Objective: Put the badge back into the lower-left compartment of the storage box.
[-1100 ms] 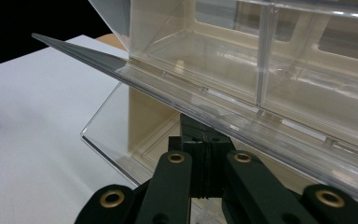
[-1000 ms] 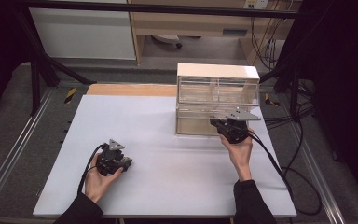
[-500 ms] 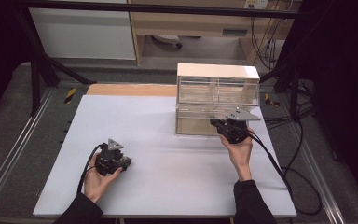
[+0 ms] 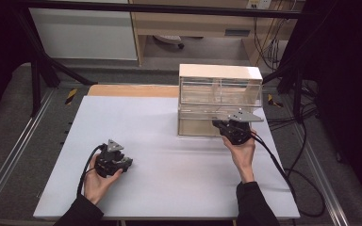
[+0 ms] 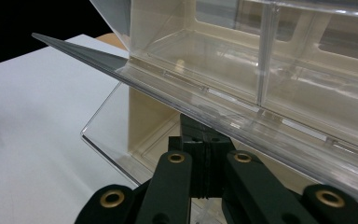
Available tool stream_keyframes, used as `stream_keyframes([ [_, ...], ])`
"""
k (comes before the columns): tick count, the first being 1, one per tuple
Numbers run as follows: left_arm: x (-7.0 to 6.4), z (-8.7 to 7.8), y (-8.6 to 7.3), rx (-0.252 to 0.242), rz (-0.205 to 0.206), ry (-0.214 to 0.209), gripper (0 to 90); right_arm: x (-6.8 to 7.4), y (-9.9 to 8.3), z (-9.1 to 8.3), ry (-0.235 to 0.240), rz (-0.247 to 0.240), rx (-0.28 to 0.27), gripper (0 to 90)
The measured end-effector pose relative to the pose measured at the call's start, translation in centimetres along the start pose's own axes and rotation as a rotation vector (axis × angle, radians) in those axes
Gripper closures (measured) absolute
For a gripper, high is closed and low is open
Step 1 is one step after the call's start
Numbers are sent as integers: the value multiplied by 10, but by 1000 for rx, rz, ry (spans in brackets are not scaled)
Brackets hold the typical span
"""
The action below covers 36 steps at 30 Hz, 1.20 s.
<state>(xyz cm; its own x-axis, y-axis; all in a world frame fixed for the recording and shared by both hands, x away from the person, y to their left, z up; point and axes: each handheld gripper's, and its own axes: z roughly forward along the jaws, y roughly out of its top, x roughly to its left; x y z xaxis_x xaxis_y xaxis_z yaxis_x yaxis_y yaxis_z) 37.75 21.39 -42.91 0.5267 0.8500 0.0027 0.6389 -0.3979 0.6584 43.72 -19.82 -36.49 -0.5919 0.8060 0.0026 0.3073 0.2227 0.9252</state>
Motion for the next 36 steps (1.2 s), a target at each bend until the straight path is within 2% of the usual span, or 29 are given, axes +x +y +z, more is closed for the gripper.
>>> stream_keyframes([
  [25, -11, -9, 4, -36, 33, -17, 566, 0, 0, 0, 0, 0, 0, 900],
  [36, -20, -12, 7, -49, 55, -27, 567, 0, 0, 0, 0, 0, 0, 900],
])
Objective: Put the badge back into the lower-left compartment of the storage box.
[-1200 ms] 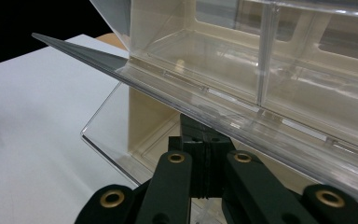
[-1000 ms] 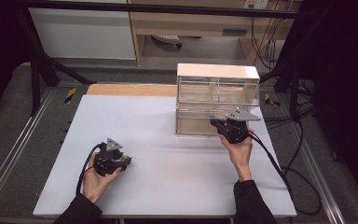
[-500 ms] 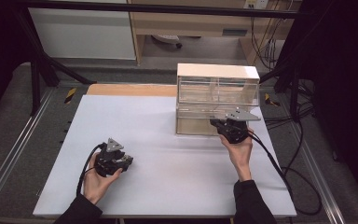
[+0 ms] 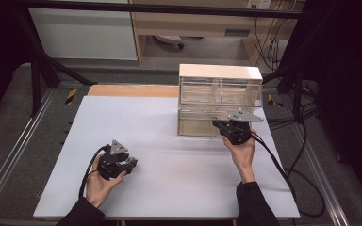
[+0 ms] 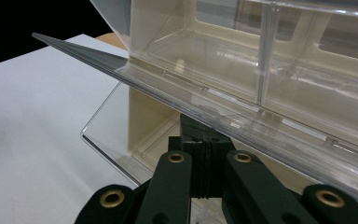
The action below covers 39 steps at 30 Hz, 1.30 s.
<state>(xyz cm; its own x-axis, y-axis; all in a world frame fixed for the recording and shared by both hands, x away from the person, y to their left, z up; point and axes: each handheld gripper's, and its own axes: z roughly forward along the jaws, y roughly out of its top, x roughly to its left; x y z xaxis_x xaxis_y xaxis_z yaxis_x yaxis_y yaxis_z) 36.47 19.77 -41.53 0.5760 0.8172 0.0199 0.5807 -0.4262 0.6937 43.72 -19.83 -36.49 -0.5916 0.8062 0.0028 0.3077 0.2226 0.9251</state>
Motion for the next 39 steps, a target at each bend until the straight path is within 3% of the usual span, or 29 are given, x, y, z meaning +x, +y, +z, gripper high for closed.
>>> stream_keyframes([
  [19, -15, 0, 8, -7, 40, -30, 567, 0, 0, 0, 0, 0, -1, 900],
  [39, -33, 10, 28, -17, 77, -61, 567, -1, 0, -1, 0, 2, 1, 900],
])
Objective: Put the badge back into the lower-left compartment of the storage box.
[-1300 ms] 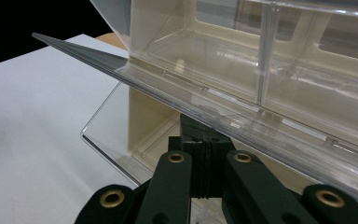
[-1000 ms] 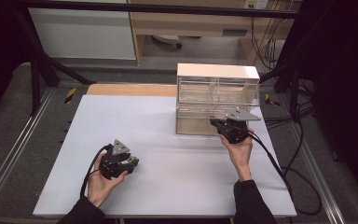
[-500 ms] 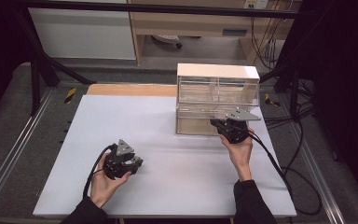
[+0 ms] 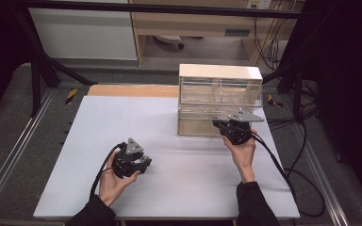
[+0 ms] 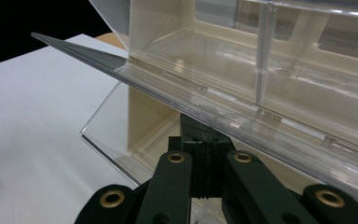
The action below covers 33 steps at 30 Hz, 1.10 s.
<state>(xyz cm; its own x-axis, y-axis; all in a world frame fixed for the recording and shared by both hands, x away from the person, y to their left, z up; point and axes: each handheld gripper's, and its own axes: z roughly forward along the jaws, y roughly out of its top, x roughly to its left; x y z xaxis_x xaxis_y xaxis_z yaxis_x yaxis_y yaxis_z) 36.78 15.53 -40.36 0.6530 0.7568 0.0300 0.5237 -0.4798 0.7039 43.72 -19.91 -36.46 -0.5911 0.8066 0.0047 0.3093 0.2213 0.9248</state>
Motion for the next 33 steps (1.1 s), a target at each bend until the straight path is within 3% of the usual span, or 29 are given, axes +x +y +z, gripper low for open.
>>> stream_keyframes([
  [33, -20, 11, 47, -52, 33, -36, 567, 0, 0, -1, 2, 1, -2, 900],
])
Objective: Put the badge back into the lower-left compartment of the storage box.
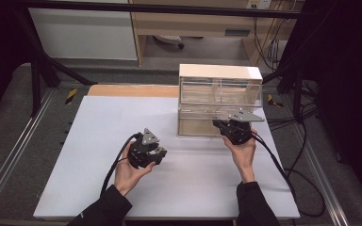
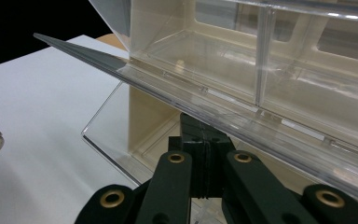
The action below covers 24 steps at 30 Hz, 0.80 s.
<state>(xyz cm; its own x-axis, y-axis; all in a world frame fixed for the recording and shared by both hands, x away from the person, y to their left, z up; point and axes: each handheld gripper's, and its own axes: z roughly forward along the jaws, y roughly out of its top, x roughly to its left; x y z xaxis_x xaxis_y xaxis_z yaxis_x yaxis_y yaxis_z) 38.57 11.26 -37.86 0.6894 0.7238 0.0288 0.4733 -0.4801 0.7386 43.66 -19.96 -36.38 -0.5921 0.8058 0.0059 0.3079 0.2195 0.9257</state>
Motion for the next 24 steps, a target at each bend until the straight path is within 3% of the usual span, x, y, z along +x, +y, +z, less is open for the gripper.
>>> stream_keyframes([
  [24, -7, 4, 39, -39, 23, 8, 568, 0, 0, -1, 1, 5, -1, 900],
])
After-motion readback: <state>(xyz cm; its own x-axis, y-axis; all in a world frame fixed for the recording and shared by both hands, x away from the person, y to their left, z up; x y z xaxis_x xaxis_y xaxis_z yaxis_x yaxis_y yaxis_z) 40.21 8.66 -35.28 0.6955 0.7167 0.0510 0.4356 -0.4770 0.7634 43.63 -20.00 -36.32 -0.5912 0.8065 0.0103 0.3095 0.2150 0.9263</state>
